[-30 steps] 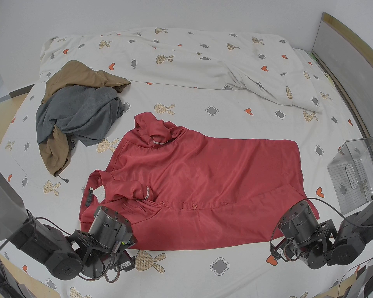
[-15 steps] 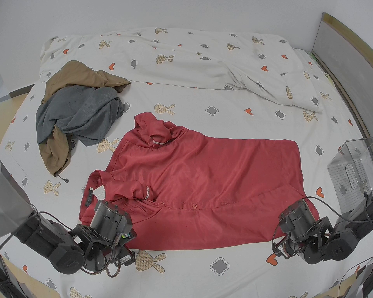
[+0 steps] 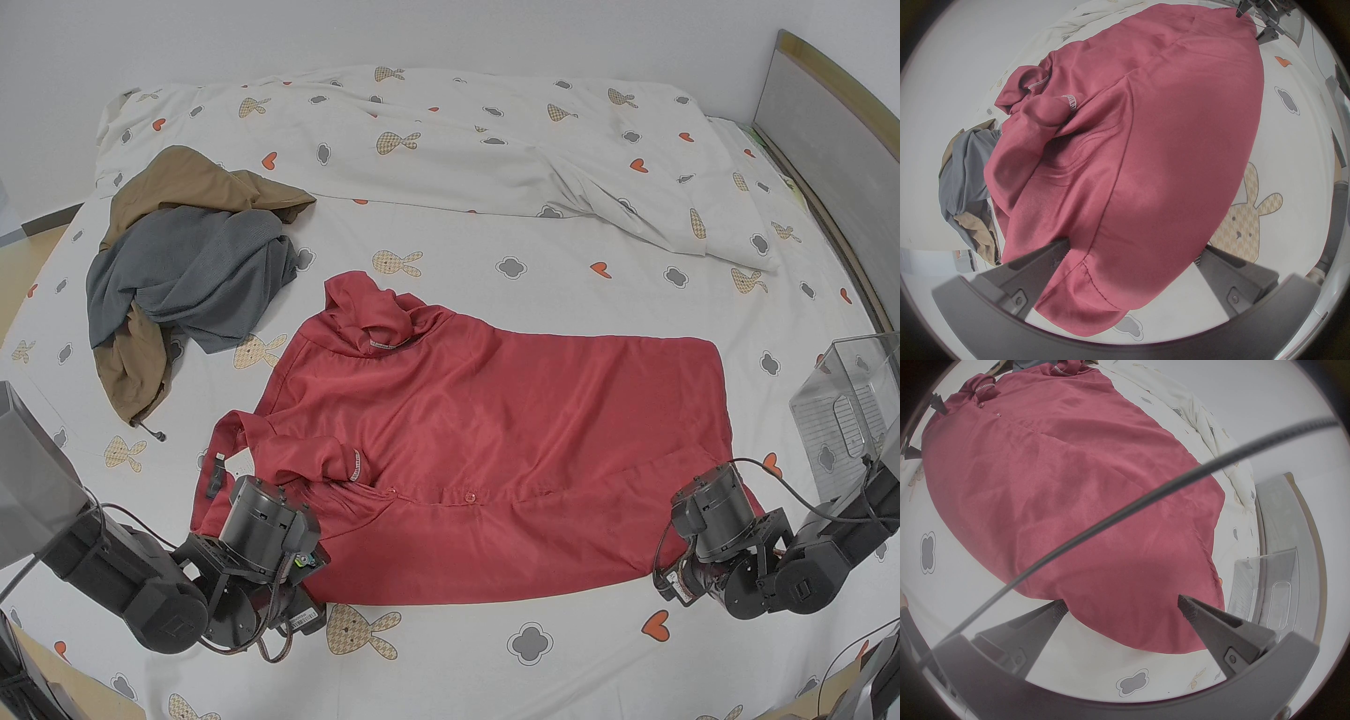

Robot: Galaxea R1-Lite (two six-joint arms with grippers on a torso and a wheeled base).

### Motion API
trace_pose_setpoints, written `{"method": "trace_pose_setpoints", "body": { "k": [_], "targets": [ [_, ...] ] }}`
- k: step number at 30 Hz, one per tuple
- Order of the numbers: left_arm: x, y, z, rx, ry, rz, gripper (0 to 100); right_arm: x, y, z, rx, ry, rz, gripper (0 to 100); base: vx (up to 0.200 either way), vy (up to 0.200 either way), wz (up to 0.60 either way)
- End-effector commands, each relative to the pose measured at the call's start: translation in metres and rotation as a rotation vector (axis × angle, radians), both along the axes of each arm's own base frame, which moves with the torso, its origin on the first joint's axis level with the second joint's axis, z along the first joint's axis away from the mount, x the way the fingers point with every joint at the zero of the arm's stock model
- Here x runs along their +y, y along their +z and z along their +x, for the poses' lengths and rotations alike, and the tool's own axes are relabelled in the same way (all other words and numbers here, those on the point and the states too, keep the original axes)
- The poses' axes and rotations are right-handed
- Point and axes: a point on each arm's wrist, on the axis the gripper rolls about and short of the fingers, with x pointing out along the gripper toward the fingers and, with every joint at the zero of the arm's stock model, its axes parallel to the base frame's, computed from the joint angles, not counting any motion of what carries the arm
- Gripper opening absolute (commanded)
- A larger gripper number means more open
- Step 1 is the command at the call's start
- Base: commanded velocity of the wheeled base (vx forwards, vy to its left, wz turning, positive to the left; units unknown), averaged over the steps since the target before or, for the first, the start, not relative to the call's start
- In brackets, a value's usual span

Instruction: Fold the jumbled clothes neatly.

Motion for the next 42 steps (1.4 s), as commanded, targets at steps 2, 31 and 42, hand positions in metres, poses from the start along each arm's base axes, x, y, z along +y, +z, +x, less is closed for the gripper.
{"method": "trace_pose_setpoints", "body": {
  "k": [2,31,42],
  "targets": [
    [0.001,0.000,0.000,0.000,0.003,0.001,0,0.000,-0.002,0.002,0.004,-0.004,-0.003,0,0.000,0.000,0.00],
    [0.028,-0.024,-0.079,0.012,-0.100,0.016,0,-0.006,-0.007,-0.074,0.054,0.122,-0.003,0,0.000,0.000,0.00],
    [0.038,-0.029,-0.104,0.030,-0.131,0.063,0,-0.013,-0.013,-0.105,0.059,0.193,-0.077,0,0.000,0.000,0.00]
  ]
}}
